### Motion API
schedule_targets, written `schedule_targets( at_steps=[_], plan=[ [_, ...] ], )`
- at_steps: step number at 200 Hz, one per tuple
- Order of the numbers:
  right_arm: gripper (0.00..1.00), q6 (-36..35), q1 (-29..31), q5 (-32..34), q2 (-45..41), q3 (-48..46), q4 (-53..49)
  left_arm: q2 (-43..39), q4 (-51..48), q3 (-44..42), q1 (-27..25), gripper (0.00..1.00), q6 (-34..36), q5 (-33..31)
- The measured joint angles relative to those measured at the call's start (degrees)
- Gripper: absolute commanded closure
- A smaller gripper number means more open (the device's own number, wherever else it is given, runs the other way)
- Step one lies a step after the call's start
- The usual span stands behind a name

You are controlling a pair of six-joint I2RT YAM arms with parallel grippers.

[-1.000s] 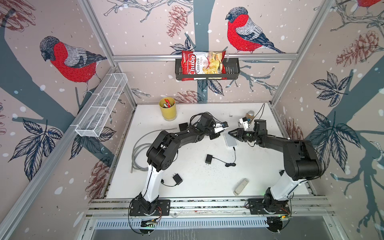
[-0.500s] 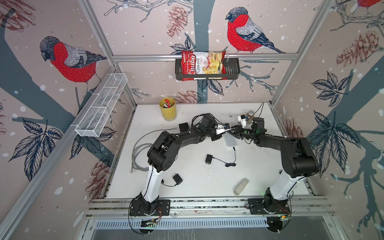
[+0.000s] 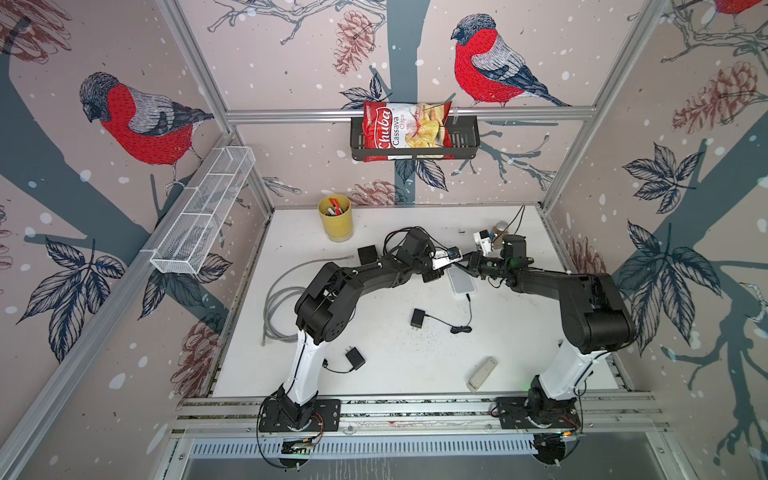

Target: Insert the plug into the switch port

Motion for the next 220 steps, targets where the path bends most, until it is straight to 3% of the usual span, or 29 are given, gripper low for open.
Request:
schedule_targets(
  at_steps=[19, 36, 65, 96, 159, 220],
  plan=[
    [0.86, 0.1, -0.1, -0.1, 0.0, -0.3, 0.1, 0.0, 1.2, -0.9, 0.1, 0.93, 0.0, -0.2],
    [0.86, 0.2, -0.3, -0.3, 0.0, -0.5, 0.2, -0.1, 2.3, -1.7, 0.2, 0.78, -0.1, 0.0],
    [0.86, 0.7, -0.5, -1.4, 0.2, -1.0, 1.1, -0.7, 3.9, -3.1, 0.9, 0.62, -0.5, 0.1],
    [0.86, 1.2, -0.7, -1.9, 0.2, -1.1, 2.2, -1.4, 4.2, -5.2, 2.5, 0.54, -1.1, 0.5],
    [0.86, 1.8, -0.7, -2.6, 0.3, -1.1, 2.7, -1.2, 7.3, -6.1, 3.1, 0.54, -4.0, 4.3],
    [0.86, 1.8, -0.7, -2.8, 0.3, -1.3, 2.9, 0.0, 10.1, -5.2, 3.5, 0.67, -8.0, 11.0]
  ],
)
